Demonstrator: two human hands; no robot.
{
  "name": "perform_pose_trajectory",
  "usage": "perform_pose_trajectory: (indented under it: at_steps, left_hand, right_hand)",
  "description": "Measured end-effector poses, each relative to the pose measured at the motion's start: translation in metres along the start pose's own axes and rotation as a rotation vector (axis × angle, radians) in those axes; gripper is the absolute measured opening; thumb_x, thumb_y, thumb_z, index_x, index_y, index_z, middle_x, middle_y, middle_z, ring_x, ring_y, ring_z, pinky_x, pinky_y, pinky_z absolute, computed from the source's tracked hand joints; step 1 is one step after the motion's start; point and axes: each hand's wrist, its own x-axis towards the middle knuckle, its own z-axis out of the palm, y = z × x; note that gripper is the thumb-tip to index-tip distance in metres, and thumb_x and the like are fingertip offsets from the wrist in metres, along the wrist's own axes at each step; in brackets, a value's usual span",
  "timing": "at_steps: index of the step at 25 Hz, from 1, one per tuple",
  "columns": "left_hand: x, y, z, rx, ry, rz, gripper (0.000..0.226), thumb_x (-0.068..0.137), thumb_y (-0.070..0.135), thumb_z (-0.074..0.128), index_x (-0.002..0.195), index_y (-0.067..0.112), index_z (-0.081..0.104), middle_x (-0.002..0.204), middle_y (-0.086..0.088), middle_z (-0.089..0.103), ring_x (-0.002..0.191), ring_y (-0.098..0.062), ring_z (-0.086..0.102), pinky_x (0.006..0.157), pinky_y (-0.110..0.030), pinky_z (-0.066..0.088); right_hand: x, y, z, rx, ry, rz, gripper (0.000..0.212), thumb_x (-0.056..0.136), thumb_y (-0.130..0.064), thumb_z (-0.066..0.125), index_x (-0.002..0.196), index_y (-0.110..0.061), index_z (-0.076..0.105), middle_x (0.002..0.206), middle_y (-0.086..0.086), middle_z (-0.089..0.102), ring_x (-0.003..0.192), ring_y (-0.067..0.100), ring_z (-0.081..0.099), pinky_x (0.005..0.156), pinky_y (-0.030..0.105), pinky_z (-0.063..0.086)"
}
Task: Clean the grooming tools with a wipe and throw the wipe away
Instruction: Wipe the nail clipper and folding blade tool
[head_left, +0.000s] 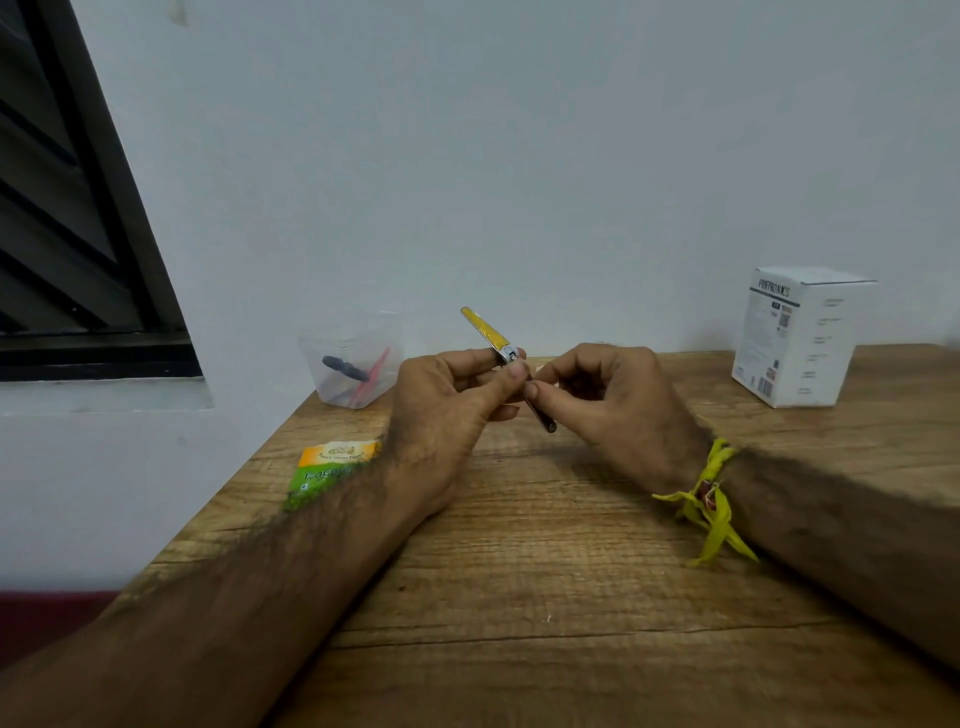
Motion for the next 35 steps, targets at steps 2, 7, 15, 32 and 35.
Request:
perform_pose_trajectory:
  at_steps: [2, 7, 15, 32, 35]
  left_hand:
    - [0.001, 0.001, -0.001, -0.009, 0.0, -0.008, 0.013, 0.086, 0.006, 0.075, 0.099, 0.011, 0.076, 0.086, -0.003, 0.08, 0.081, -0.014, 0.077, 0.062, -0.019, 0.058]
    - [0.003, 0.003, -0.002, -0.006, -0.012, -0.005, 0.016, 0.087, 0.006, 0.074, 0.104, 0.007, 0.075, 0.089, -0.005, 0.08, 0.083, -0.015, 0.077, 0.065, -0.021, 0.06]
    - [0.006, 0.004, 0.0, -0.18, 0.146, -0.047, 0.017, 0.096, 0.01, 0.064, 0.109, 0.0, 0.069, 0.088, -0.013, 0.079, 0.076, -0.025, 0.077, 0.061, -0.025, 0.06]
    - [0.014, 0.023, -0.008, -0.29, 0.391, -0.056, 0.02, 0.099, 0.009, 0.061, 0.109, -0.007, 0.065, 0.09, -0.02, 0.075, 0.071, -0.022, 0.077, 0.058, -0.024, 0.06]
    - [0.014, 0.025, -0.008, -0.263, 0.373, -0.066, 0.017, 0.1, 0.011, 0.061, 0.104, -0.005, 0.065, 0.088, -0.019, 0.076, 0.07, -0.022, 0.077, 0.057, -0.024, 0.059]
  right_hand:
    - [0.001, 0.0, -0.001, 0.05, -0.022, 0.024, 0.011, 0.087, -0.023, 0.075, 0.087, -0.012, 0.075, 0.077, 0.007, 0.075, 0.075, 0.027, 0.072, 0.074, 0.045, 0.06]
    - [0.005, 0.005, -0.003, 0.085, 0.0, 0.075, 0.01, 0.089, -0.022, 0.074, 0.085, -0.013, 0.077, 0.08, 0.006, 0.076, 0.078, 0.024, 0.071, 0.075, 0.041, 0.06]
    - [0.014, 0.011, 0.0, 0.331, 0.209, 0.27, 0.014, 0.085, -0.011, 0.073, 0.071, -0.009, 0.073, 0.064, 0.004, 0.067, 0.057, 0.012, 0.058, 0.054, 0.024, 0.047]
    - [0.01, 0.017, 0.003, 0.387, 0.028, 0.231, 0.006, 0.082, -0.009, 0.076, 0.076, -0.009, 0.078, 0.069, 0.008, 0.071, 0.062, 0.013, 0.063, 0.054, 0.02, 0.048]
    - [0.01, 0.016, 0.004, 0.382, 0.012, 0.25, 0.006, 0.082, -0.011, 0.077, 0.077, -0.007, 0.078, 0.07, 0.008, 0.071, 0.062, 0.014, 0.063, 0.054, 0.02, 0.048]
